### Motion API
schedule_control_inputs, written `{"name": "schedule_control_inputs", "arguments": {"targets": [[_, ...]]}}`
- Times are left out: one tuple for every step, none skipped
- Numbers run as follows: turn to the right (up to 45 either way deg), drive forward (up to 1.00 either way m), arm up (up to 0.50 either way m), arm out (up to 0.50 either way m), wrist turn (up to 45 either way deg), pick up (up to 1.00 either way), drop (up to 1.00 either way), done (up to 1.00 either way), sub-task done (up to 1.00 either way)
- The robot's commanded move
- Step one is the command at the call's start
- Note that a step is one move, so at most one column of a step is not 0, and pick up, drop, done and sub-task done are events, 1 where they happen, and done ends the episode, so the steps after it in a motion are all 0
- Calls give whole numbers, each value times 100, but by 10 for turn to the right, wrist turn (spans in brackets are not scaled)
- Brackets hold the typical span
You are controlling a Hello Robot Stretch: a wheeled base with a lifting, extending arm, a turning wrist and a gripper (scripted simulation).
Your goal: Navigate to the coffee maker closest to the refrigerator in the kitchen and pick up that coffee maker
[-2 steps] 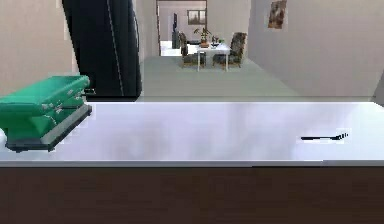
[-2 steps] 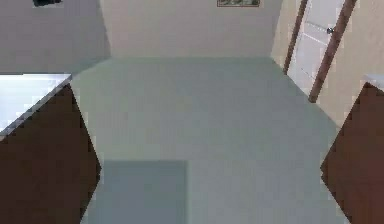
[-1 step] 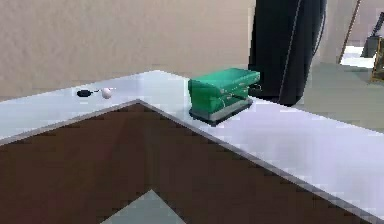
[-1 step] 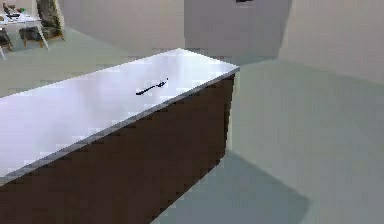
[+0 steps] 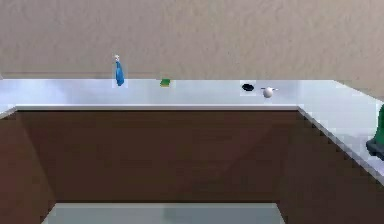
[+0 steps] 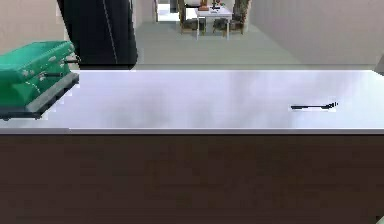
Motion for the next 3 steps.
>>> {"name": "schedule_control_inputs", "arguments": {"targets": [[-300,0,0,0,0,0,0,0,0],[450,0,0,0,0,0,0,0,0],[210,0,0,0,0,0,0,0,0]]}}
